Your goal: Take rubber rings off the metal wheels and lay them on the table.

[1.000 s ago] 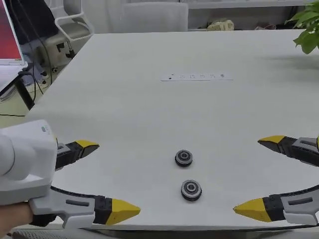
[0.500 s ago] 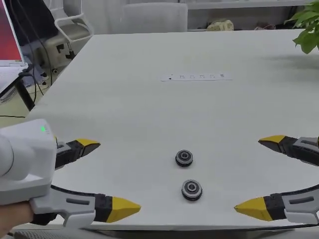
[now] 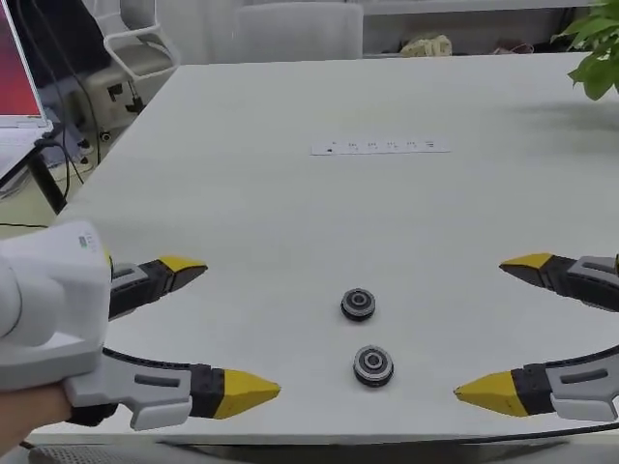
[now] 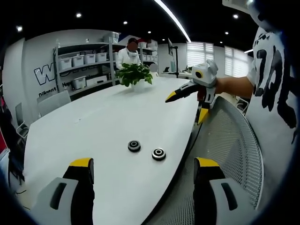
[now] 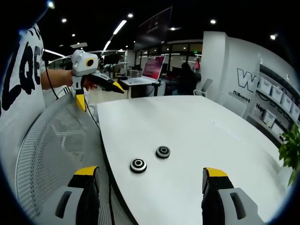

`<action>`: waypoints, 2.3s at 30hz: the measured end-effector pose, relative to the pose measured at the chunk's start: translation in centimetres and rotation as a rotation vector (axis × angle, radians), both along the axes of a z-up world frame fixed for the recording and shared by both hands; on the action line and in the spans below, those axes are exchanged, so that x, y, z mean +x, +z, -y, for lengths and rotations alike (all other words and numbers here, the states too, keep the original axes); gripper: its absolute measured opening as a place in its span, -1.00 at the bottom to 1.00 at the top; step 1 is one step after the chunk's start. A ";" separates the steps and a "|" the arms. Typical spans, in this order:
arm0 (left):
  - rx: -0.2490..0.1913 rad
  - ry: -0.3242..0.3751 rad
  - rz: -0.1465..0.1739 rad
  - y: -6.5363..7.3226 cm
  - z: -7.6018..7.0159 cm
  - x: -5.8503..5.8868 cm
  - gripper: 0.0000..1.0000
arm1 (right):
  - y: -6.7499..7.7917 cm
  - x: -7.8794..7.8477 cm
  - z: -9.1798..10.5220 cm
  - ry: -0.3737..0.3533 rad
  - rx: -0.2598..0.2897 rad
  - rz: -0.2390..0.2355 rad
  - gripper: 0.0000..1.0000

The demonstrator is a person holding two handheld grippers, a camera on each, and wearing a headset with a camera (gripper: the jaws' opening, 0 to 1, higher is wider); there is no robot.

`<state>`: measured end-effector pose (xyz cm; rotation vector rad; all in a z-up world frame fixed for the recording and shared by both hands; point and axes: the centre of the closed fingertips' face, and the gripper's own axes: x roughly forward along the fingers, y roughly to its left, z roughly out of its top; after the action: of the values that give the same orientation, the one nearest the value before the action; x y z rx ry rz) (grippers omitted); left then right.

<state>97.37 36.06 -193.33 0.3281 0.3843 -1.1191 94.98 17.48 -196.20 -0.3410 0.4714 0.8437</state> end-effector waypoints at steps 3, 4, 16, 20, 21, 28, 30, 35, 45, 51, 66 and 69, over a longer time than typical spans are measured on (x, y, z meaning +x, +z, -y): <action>-0.003 -0.009 0.011 0.2 0.2 0.2 0.68 | 0.0 0.2 0.0 0.003 -0.002 -0.001 0.80; -0.003 -0.011 0.013 0.3 0.2 0.2 0.66 | 0.1 0.2 0.0 0.004 -0.002 0.000 0.80; 0.002 -0.045 0.025 0.6 1.1 1.1 0.55 | 0.6 1.5 0.0 0.015 -0.004 0.013 0.77; 0.006 -0.049 0.030 0.6 1.4 1.5 0.55 | 0.7 1.9 0.0 0.016 -0.002 0.014 0.76; 0.006 -0.049 0.033 0.7 1.4 1.7 0.55 | 0.7 2.0 0.0 0.016 -0.002 0.014 0.76; -0.008 -0.048 0.020 0.7 2.1 2.5 0.52 | 0.5 2.7 0.0 0.020 -0.007 0.012 0.72; -0.006 -0.056 0.019 0.7 2.4 2.6 0.51 | 0.4 2.8 -0.1 0.025 -0.007 0.012 0.72; -0.009 -0.081 0.021 0.6 3.2 2.8 0.45 | 0.4 3.3 -0.2 0.032 -0.010 0.014 0.70; -0.001 -0.113 0.015 0.0 4.0 3.0 0.39 | -0.1 3.7 -0.6 0.040 0.000 0.010 0.65; 0.011 -0.139 0.014 -0.4 4.7 3.1 0.36 | -0.6 4.0 -0.9 0.049 0.007 0.005 0.61; 0.046 -0.201 -0.014 -2.3 6.2 2.5 0.26 | -1.9 4.4 -1.5 0.077 0.025 -0.013 0.50; 0.055 -0.202 -0.011 -2.7 6.3 2.7 0.27 | -2.4 4.4 -1.4 0.082 0.018 -0.019 0.48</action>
<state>100.06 29.73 -196.06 0.4164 0.3988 -1.3096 99.34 18.88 -198.56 -0.3378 0.4692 0.9314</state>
